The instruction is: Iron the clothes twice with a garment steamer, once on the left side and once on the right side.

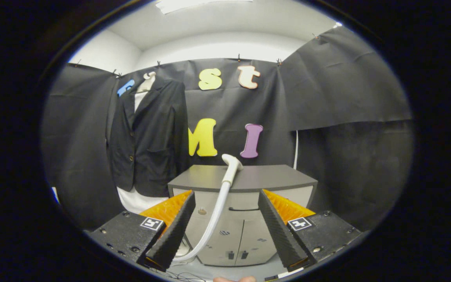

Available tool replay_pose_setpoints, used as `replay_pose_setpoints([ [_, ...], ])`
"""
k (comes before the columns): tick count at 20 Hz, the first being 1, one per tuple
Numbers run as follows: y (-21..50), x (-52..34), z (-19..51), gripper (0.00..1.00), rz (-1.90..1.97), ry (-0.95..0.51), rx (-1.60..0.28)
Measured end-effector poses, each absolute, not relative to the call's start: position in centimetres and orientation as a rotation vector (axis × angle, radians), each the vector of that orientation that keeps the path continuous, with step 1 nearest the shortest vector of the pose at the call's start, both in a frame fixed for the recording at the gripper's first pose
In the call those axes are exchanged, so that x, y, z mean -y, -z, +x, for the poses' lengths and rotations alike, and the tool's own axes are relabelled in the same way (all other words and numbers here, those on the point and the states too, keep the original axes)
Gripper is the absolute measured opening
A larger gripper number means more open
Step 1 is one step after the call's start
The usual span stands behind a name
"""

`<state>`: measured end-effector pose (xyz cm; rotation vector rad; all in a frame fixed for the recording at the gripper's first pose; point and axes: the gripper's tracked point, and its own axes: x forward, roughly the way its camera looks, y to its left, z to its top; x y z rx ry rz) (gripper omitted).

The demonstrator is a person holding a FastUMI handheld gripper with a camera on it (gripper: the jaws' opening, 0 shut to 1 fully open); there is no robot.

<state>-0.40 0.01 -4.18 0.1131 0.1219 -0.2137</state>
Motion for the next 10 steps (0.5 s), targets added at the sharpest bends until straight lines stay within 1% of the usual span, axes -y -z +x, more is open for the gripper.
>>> replay_pose_setpoints([
  [4, 3.6, -0.5, -0.4, 1.00, 0.101, 0.267, -0.105],
  [10, 3.6, -0.9, 0.8, 1.00, 0.115, 0.320, -0.143],
])
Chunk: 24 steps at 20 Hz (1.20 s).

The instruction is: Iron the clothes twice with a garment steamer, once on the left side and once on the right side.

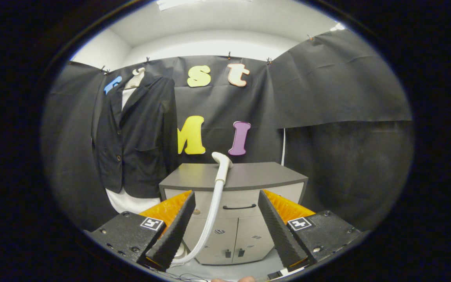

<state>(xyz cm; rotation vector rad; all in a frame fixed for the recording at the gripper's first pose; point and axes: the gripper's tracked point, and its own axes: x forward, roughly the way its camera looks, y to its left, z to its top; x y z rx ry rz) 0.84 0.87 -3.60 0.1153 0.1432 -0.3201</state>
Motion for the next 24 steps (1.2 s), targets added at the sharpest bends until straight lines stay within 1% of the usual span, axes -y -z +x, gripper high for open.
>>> replay_pose_setpoints([
  [10, 3.3, -1.4, 5.5, 1.00, 0.187, 0.384, -0.264],
  [15, 2.8, 0.6, 11.6, 1.00, 0.237, 0.352, -0.355],
  [18, 2.6, 1.9, 16.5, 1.00, 0.206, 0.308, -0.388],
  [24, 6.4, 4.2, 24.9, 1.00, 0.246, 0.271, -0.522],
])
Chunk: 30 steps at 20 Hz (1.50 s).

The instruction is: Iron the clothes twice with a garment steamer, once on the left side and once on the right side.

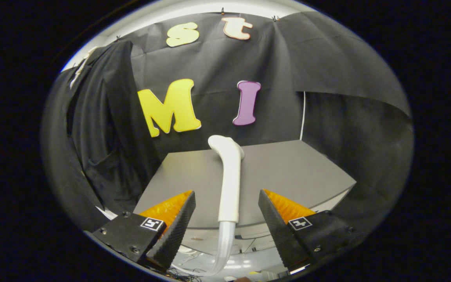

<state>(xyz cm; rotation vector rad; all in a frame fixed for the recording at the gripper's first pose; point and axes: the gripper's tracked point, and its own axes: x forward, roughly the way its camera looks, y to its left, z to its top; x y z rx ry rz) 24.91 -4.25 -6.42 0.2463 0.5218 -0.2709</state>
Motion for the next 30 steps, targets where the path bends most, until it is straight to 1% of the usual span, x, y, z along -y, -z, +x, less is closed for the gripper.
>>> replay_pose_setpoints([
  [4, 8.6, 5.7, 29.1, 0.98, 0.258, 0.267, -0.583],
  [5, 9.1, 6.3, 29.9, 0.93, 0.267, 0.277, -0.591],
  [6, 9.3, 6.9, 30.3, 0.90, 0.277, 0.286, -0.591],
  [7, 9.7, 7.2, 30.8, 0.84, 0.282, 0.291, -0.597],
  [9, 10.3, 7.3, 31.5, 0.75, 0.285, 0.289, -0.620],
  [10, 10.6, 7.1, 31.8, 0.74, 0.285, 0.287, -0.633],
  [13, 11.1, 7.3, 32.0, 0.63, 0.287, 0.322, -0.656],
  [14, 11.1, 7.4, 31.9, 0.62, 0.298, 0.332, -0.647],
  [19, 11.9, 6.7, 32.1, 0.43, 0.289, 0.338, -0.681],
  [25, 11.3, 6.0, 31.9, 0.34, 0.401, 0.311, -0.639],
  [27, 10.4, 5.6, 31.0, 0.33, 0.399, 0.319, -0.605],
  [30, 7.2, 4.5, 29.7, 0.33, 0.393, 0.310, -0.507],
])
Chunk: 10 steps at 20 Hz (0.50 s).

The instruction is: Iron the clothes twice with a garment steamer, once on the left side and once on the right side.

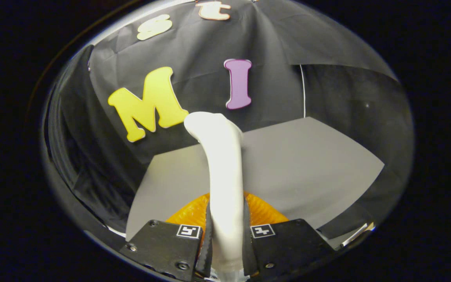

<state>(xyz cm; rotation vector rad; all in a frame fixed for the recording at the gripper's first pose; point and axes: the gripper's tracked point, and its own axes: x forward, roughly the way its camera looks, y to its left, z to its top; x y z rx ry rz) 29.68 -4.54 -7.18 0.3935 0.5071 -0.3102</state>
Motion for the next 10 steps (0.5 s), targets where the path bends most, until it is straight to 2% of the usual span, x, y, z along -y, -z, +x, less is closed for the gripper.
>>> replay_pose_setpoints([
  [10, -6.5, -2.9, 25.2, 0.33, 0.356, 0.215, -0.171],
])
